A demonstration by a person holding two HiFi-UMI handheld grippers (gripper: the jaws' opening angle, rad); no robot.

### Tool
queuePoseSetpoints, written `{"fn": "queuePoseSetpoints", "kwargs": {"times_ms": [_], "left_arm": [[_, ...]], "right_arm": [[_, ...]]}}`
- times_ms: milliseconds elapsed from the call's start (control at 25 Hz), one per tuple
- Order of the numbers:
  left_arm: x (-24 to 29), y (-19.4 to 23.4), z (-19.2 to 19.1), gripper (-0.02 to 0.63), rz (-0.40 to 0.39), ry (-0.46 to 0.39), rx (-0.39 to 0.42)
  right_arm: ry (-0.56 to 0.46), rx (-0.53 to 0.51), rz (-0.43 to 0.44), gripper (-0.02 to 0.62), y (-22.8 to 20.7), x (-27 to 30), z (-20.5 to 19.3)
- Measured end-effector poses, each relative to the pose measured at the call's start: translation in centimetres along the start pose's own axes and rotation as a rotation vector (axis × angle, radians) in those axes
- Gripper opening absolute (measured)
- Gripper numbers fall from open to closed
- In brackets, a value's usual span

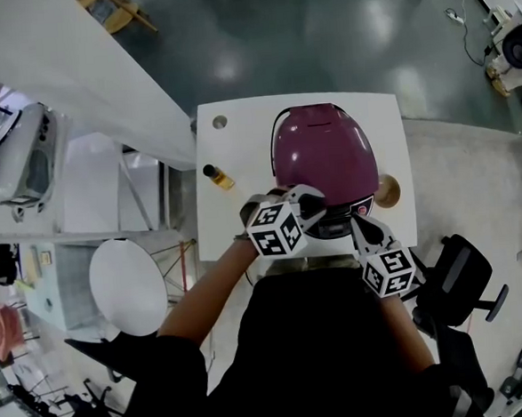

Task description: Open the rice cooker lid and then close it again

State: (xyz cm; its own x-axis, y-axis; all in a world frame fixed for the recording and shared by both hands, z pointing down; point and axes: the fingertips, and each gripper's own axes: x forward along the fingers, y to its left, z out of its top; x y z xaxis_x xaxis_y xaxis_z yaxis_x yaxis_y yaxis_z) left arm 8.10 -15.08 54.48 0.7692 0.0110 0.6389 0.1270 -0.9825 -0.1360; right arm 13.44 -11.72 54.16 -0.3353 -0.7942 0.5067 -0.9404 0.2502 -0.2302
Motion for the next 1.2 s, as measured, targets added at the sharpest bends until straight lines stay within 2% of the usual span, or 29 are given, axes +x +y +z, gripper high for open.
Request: {"fn": "queuePoseSetpoints", "kwargs": {"times_ms": [240,680,960,1200], "left_arm": [[0.3,-0.2,-0.4,0.063,-0.021,0.004,-0.012],[0.6,-0.4,-0.8,0.058,-0.041,-0.01,-0.031],[0.6,0.2,-0.9,0.026,-0.025,-0.038,-0.072],[1.3,-0.2,-1.6,0.02,-0.039,-0.007,-0.064]], "right_arm": [[-0.041,0.027,-0.034,0.0,-0.8,0.3,0.7],[-0.033,0.04,-0.034,0.0,-0.8,0.7,0.7],[-0.028,0.045,-0.038,0.0,-1.1,0.9,0.6],[-0.019,0.046,-0.034,0.0,-1.0,1.2,0.5]]}}
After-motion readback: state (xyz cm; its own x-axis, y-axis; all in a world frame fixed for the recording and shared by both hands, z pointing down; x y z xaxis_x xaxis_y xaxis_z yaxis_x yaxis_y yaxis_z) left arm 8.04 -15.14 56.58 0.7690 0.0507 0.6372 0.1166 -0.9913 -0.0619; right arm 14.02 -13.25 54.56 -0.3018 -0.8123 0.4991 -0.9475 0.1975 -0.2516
